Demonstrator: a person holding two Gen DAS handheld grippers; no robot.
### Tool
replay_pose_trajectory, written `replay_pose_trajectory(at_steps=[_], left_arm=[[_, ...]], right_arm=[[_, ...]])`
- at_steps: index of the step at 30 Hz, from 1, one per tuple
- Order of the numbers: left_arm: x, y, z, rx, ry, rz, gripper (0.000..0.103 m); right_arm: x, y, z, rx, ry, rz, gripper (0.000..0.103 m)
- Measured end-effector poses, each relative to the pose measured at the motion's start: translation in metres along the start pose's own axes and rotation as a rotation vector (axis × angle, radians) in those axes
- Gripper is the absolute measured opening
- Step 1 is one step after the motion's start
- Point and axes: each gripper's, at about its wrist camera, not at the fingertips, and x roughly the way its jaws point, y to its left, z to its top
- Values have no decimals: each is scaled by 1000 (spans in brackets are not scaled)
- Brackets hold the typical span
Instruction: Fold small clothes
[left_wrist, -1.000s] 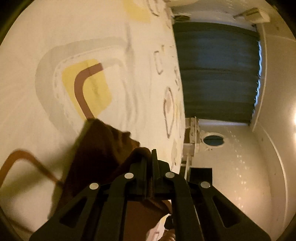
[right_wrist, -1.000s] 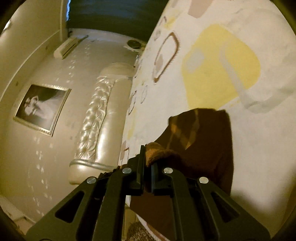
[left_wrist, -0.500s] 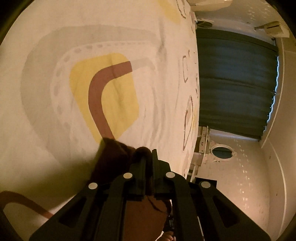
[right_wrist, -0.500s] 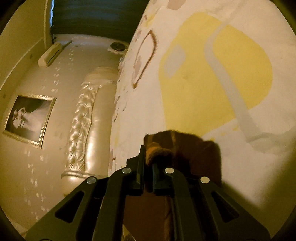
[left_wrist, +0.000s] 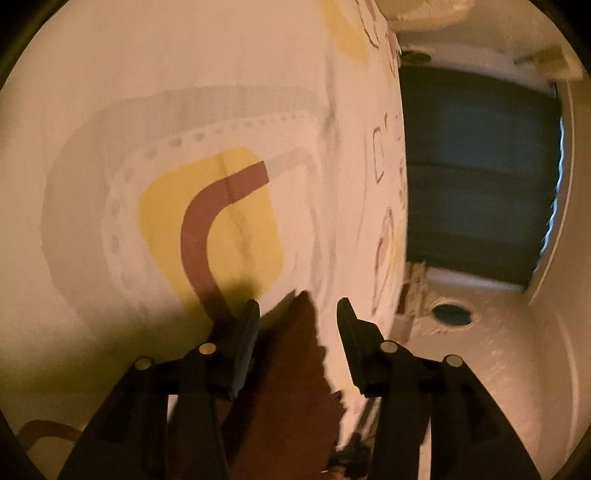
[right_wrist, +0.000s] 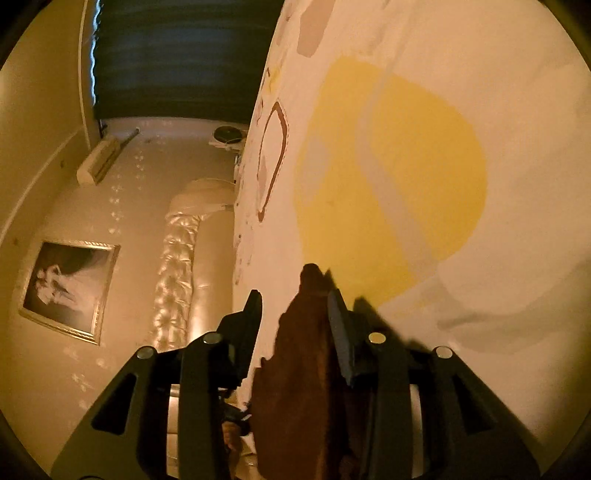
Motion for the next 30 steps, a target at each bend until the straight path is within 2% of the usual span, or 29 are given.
replay_pose_trajectory(at_steps=[2, 4, 6, 7, 9, 14, 16, 20, 24, 26, 27, 28, 29, 30], left_arm=[[-8, -3, -6, 74, 9, 42, 44], [-16, -3, -13, 128, 35, 53, 46], [-29, 1, -26, 178, 62, 63, 53], [-38, 5, -33, 199, 69, 69, 61], [-48, 13, -48, 228, 95, 91, 64], [-68, 32, -84, 296, 191, 90, 65], [-73, 36, -102, 328, 219, 80, 69], [-71, 35, -120, 365, 214, 88, 70], [-63, 32, -129, 342, 223, 75, 70], [-62, 30, -134, 352, 209, 104, 65], [-62, 30, -134, 353, 202, 123, 55], [-60, 30, -134, 349, 197, 143, 43], [-59, 32, -134, 337, 191, 161, 36], [-59, 35, -134, 323, 182, 196, 18]], right_arm=[[-11, 5, -4, -41, -10, -52, 45], [-26, 9, -14, -85, -8, -74, 49], [-39, 11, -25, -123, 5, -130, 51], [-47, 11, -33, -149, 12, -157, 51], [-64, 6, -51, -172, 36, -192, 51], [-87, -4, -92, -163, 99, -166, 51], [-86, -3, -109, -177, 142, -158, 51], [-74, 5, -133, -229, 190, -180, 52], [-60, 13, -143, -236, 206, -199, 51], [-54, 16, -148, -244, 226, -206, 48], [-50, 17, -151, -256, 235, -219, 40], [-47, 18, -153, -264, 242, -232, 27], [-44, 17, -155, -268, 250, -248, 20], [-41, 15, -156, -265, 258, -263, 14]])
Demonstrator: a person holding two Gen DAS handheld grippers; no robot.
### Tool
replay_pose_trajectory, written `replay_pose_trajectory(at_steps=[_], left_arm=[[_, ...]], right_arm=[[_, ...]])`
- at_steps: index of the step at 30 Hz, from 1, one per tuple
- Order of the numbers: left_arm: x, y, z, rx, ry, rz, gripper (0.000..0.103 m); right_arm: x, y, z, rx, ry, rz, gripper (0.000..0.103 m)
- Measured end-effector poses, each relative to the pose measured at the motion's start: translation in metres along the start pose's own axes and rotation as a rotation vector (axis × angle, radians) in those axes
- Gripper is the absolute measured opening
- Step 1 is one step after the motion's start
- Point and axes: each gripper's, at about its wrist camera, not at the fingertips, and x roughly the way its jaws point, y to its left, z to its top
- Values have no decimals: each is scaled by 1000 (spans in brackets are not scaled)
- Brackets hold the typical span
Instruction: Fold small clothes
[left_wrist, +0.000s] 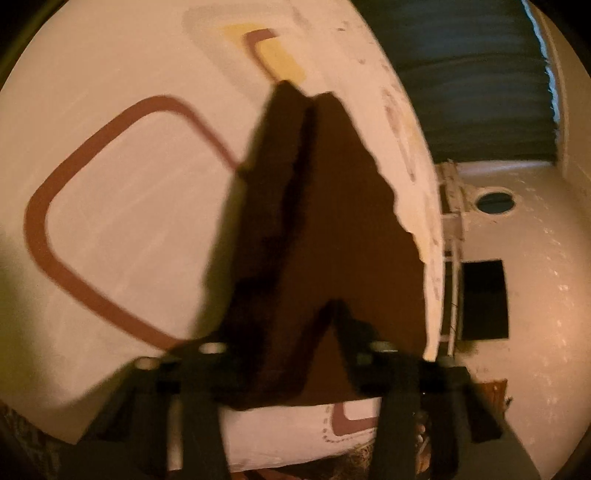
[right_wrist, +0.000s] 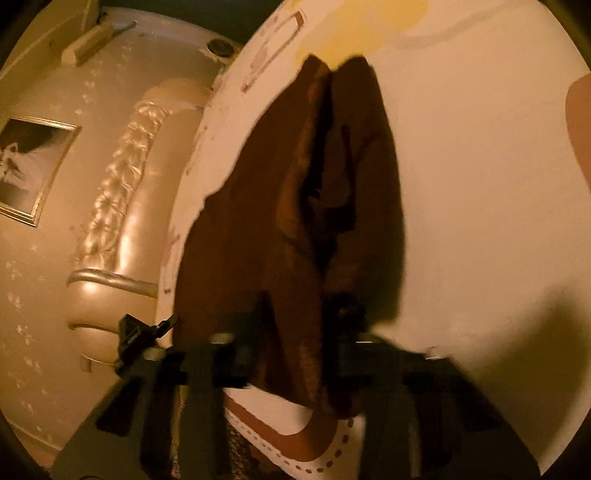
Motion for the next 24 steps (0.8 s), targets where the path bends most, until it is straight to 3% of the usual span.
replay_pose_trajectory(at_steps=[3, 8, 12, 14, 17, 19, 21, 24], left_arm=[[-5, 7, -3, -41, -3, -8, 12], [-3, 2, -4, 12, -20, 35, 11], [4, 7, 2, -2, 0, -18, 11], [-1, 9, 3, 21, 19, -41, 14], [-15, 9, 3, 56, 19, -58, 27], [-27, 8, 4, 85, -3, -64, 50], [-36, 4, 9, 116, -39, -60, 65], [-43, 2, 21, 131, -79, -50, 66]], right_arm=[[-3, 0, -2, -3, -11, -11, 10], [-12, -8, -6, 10, -30, -28, 8], [-9, -14, -4, 47, -28, 28, 10], [-15, -12, -4, 49, -34, 19, 17], [-36, -4, -7, 13, -96, -73, 24], [-52, 3, -10, -2, -161, -122, 25], [-60, 16, -12, -16, -211, -130, 25], [-49, 48, -18, -64, -210, -76, 25]])
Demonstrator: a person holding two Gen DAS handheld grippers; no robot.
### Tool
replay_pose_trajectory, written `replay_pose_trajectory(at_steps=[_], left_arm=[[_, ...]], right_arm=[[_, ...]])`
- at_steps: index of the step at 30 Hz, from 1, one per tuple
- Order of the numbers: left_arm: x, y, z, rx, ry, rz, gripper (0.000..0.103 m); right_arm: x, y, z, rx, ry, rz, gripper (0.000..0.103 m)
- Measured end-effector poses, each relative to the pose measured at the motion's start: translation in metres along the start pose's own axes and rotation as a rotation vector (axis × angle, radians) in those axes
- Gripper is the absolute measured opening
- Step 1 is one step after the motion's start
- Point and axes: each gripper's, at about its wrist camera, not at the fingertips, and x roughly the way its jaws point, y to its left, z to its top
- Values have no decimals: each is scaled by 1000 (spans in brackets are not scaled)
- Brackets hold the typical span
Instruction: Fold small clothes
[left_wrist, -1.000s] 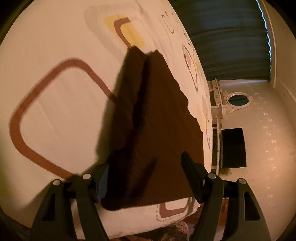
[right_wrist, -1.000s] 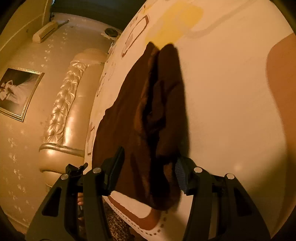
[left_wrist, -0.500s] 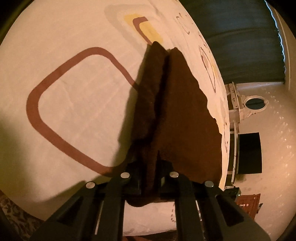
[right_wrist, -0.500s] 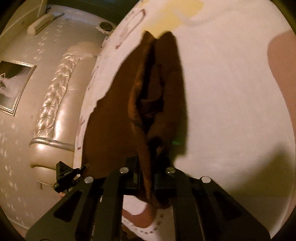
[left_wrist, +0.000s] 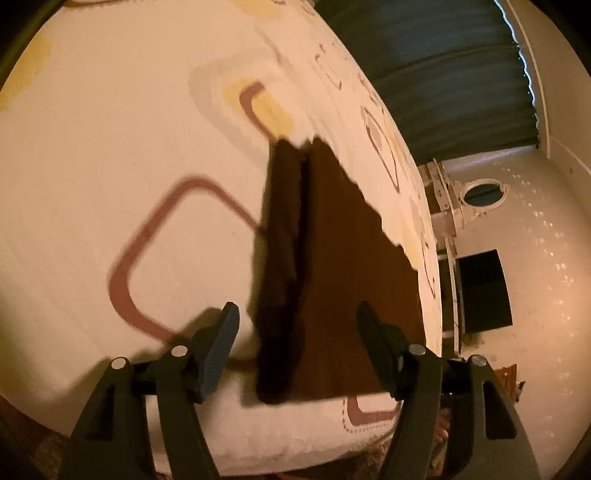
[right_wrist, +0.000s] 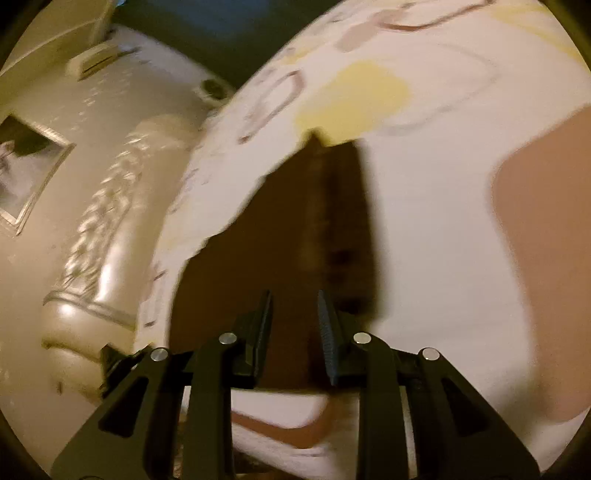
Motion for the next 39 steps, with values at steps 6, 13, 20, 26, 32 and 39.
replay_pose_trajectory(at_steps=[6, 13, 20, 26, 32, 39], left_arm=[[22, -4, 29, 26, 15, 21, 66], [52, -12, 59, 38, 62, 11, 74], [65, -10, 70, 30, 64, -8, 76], [68, -18, 73, 72, 76, 44, 75], [64, -12, 77, 14, 87, -3, 75], [74, -22, 76, 84, 87, 28, 72]], right_arm=[[62, 61, -37, -61, 189, 151, 31], [119, 83, -66, -78, 307, 172, 32], [136, 67, -83, -58, 327, 158, 31], [133, 66, -87, -63, 324, 160, 31], [134, 68, -90, -58, 320, 166, 31], [135, 66, -90, -56, 315, 167, 31]])
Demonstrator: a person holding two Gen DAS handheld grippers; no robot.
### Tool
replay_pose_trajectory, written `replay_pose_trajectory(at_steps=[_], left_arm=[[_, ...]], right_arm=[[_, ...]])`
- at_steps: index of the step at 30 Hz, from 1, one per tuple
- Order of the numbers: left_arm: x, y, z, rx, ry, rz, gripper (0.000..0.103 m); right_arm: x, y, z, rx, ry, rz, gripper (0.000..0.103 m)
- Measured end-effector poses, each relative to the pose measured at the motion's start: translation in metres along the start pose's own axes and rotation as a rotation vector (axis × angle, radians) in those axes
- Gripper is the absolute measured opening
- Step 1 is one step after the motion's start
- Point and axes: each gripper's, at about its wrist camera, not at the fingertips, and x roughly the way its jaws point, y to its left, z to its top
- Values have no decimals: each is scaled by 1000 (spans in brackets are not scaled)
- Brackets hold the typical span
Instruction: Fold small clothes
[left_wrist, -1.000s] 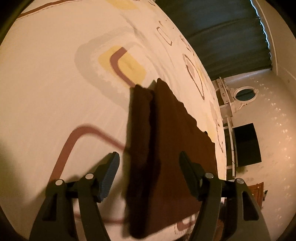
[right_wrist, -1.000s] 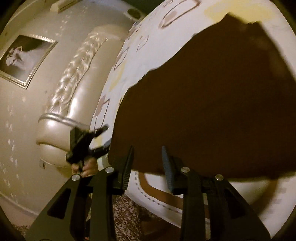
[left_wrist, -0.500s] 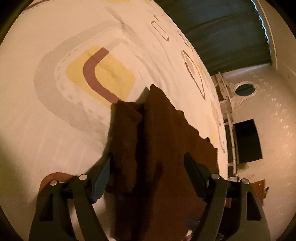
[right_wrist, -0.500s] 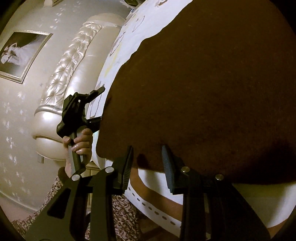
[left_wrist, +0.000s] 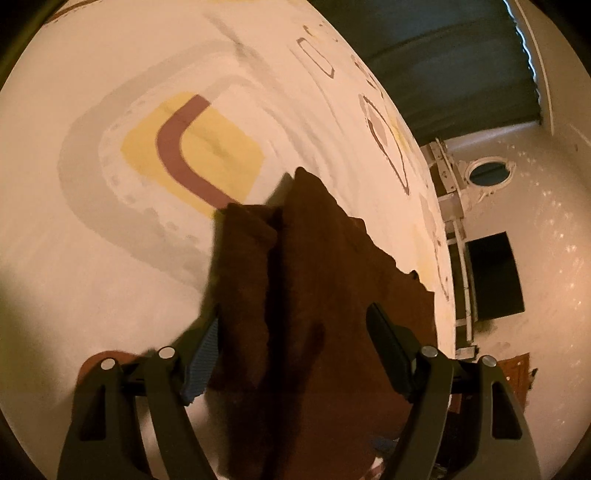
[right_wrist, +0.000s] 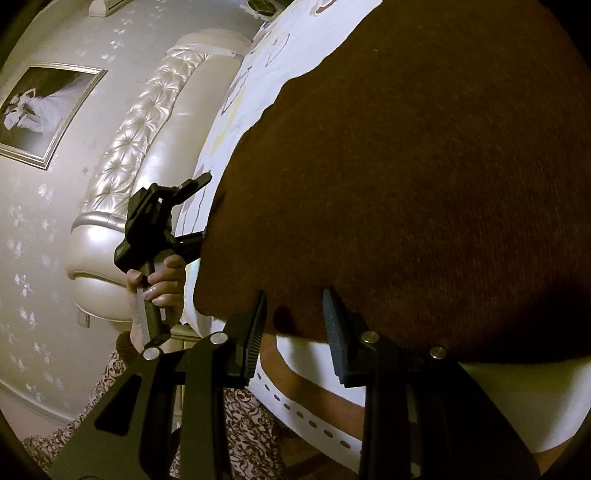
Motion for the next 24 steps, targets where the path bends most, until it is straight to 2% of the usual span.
replay_pose_trajectory(at_steps=[2, 5, 6, 7, 15, 24], left_arm=[[4, -3, 2, 3, 7, 20, 63], [8, -3, 4, -4, 24, 59, 39], [10, -3, 4, -3, 31, 72, 24], [11, -4, 4, -5, 41, 83, 18], [4, -27, 1, -19, 6, 181, 12], [-4, -83, -9, 34, -35, 268, 11]], right_arm=[[0, 0, 0, 0, -1, 0, 31], [0, 1, -1, -2, -5, -3, 31], [0, 2, -1, -4, -7, -3, 31], [0, 2, -1, -4, -8, -3, 31], [0, -2, -3, -5, -14, 0, 31], [-1, -5, -3, -7, -27, 23, 31]])
